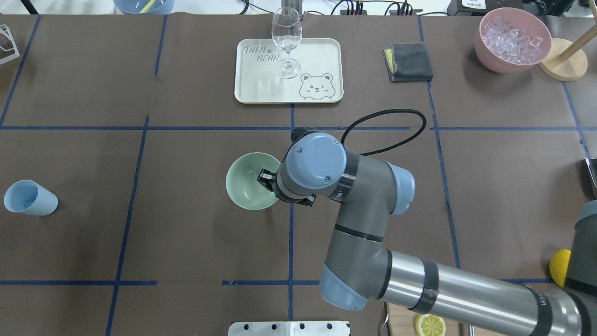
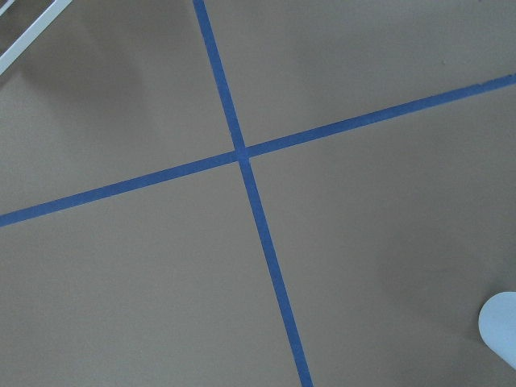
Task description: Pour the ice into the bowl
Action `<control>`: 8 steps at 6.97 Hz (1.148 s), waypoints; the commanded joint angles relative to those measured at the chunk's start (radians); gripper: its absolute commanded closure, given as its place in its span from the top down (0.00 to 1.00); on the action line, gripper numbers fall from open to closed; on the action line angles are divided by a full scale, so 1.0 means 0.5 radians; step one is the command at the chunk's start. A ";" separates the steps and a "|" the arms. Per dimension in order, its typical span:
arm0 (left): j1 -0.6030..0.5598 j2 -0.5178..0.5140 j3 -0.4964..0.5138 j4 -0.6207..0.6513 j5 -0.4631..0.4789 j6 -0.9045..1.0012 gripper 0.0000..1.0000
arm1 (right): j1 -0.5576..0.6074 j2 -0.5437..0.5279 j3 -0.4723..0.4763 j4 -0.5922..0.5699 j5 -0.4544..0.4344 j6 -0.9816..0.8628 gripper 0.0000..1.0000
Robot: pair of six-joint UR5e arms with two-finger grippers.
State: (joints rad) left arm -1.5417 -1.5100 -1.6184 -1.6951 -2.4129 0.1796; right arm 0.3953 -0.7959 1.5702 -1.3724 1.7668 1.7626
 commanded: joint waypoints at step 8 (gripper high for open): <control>0.006 -0.002 0.000 0.000 0.000 0.000 1.00 | -0.073 0.251 -0.379 0.033 -0.131 0.037 0.65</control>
State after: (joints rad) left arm -1.5387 -1.5110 -1.6184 -1.6950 -2.4129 0.1795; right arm 0.3590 -0.6710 1.3844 -1.3617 1.7010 1.7813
